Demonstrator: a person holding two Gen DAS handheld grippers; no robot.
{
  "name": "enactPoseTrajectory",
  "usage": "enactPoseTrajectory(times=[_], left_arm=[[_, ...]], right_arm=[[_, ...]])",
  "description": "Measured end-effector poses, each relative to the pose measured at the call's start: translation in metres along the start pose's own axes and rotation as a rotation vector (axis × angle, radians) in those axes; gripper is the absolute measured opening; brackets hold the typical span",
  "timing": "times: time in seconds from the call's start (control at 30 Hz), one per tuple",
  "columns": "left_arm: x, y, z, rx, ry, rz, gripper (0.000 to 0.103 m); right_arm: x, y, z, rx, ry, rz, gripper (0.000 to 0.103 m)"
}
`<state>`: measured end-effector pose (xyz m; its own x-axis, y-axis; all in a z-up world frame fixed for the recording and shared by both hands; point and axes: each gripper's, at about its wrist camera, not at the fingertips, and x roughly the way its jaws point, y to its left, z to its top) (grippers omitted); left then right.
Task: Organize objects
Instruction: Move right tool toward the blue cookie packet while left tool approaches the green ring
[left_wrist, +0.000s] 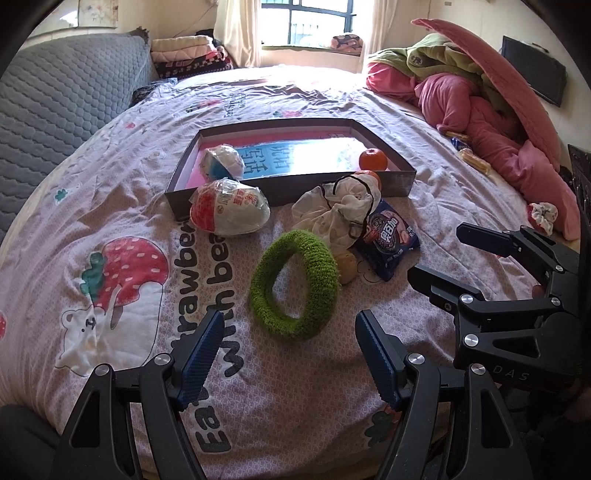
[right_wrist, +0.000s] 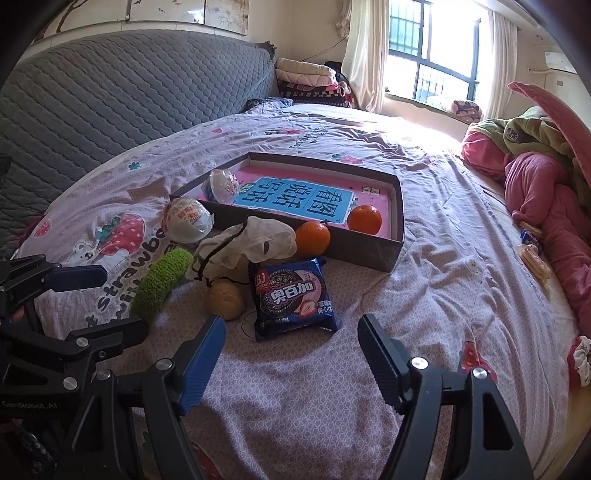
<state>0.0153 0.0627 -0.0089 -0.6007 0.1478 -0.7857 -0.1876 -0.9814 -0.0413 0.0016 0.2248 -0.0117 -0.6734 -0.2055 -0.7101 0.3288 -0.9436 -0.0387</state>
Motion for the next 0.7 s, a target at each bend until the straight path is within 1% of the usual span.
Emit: enactPoseTrajectory(times=[0.13, 0.27, 0.6, 0.67, 0.7], left_arm=[[0.002, 0.002, 0.000, -0.009, 0.005, -0.007, 0.075], [0.005, 0.002, 0.000, -0.008, 0.009, -0.013, 0.075], [0.014, 0.001, 0.003, -0.012, 0.011, -0.015, 0.075], [0.016, 0.002, 0.004, -0.018, 0.013, -0.015, 0.075], [0.017, 0.002, 0.005, -0.020, 0.016, -0.013, 0.075]], right_arm=[[0.005, 0.002, -0.004, -0.013, 0.026, -0.001, 0.074], [0.008, 0.003, -0.006, -0.023, 0.032, -0.004, 0.074], [0.019, -0.005, -0.007, 0.001, 0.050, -0.008, 0.074], [0.020, -0.006, -0.007, 0.006, 0.050, -0.007, 0.075], [0.021, -0.007, -0.007, 0.009, 0.051, -0.008, 0.077]])
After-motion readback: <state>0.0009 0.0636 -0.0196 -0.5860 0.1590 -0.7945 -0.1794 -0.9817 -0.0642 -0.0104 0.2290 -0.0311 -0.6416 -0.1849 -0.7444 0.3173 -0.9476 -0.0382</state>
